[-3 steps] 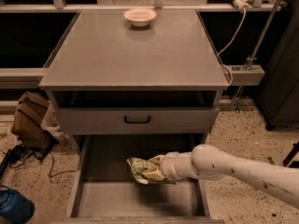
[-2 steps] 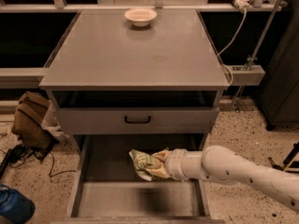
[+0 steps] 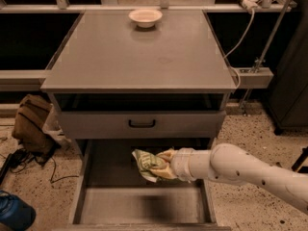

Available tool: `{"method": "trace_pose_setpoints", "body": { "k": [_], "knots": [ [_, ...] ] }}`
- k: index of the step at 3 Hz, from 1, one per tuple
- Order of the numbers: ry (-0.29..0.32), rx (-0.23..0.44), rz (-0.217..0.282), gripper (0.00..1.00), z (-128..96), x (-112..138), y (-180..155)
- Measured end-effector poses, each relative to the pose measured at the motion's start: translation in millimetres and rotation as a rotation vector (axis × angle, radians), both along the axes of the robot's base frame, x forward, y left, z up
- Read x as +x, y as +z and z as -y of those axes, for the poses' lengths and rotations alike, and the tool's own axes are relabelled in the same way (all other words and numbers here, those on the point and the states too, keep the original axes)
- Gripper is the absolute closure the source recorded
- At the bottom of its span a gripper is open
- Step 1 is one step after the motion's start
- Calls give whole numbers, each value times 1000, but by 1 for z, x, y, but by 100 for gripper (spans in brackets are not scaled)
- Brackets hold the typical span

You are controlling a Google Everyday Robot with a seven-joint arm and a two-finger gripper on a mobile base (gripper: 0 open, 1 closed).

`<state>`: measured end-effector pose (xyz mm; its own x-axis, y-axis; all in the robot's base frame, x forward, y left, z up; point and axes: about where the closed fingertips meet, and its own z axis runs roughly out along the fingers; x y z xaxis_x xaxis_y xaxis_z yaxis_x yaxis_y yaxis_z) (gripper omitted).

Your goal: Pick green jalapeno chip bag from middle drawer and place on counter

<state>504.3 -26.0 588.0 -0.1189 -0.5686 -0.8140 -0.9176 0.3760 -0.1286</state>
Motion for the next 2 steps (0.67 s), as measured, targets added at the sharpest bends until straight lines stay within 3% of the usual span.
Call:
{"method": "trace_pose_setpoints", "body": {
  "k": [1,2],
  "knots": [
    [27,-50,85,100,-3,9,75],
    [27,-50,85,100,-3,9,75]
  ]
}}
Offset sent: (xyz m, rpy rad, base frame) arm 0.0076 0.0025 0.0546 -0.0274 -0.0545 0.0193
